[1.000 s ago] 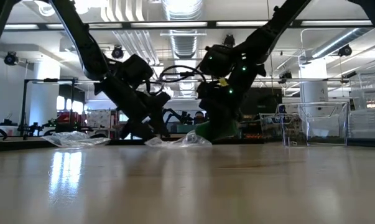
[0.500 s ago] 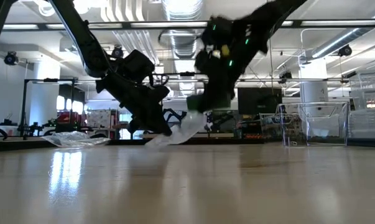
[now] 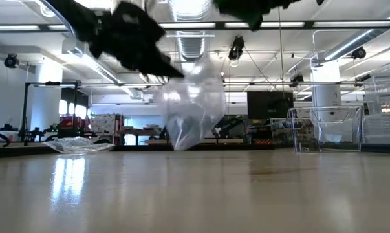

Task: Roll bandage
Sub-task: Put the rolled green bandage into the transparent zip bag

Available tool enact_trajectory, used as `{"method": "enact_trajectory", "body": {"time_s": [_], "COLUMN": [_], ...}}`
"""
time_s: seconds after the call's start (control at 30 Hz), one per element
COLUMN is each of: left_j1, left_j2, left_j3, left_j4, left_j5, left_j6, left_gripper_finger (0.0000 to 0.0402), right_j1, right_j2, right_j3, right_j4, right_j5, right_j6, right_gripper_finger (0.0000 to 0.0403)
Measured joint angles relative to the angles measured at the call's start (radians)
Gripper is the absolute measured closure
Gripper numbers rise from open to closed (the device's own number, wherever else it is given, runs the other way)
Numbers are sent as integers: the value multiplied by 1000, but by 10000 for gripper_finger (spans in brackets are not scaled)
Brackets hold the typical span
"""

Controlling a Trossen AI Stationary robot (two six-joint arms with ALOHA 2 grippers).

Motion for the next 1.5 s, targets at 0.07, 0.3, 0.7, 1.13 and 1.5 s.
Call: {"method": "enact_trajectory", "body": {"time_s": [0.07,0.3,0.7,1.13,1.5], "left_j1": [-40,-167,-211,-213,-180], "left_j2": [-45,-41,26,14,-1], "left_j3": [66,264,330,324,326], "left_j4": [-98,-338,-236,-259,-228], "left_j5": [-3,-2,340,427,435], "left_j6": [20,-8,-89,-117,-108], "left_gripper_finger": [401,401,401,401,401], "right_j1": [11,25,113,219,263], "right_j2": [-14,62,242,303,292], "right_j3": [-68,-165,44,268,276], "right_j4": [167,427,313,-184,-352], "right_j5": [-104,-135,-132,-6,49], "right_j6": [15,-173,-591,-732,-762], "right_gripper_finger": [352,352,352,353,353]}}
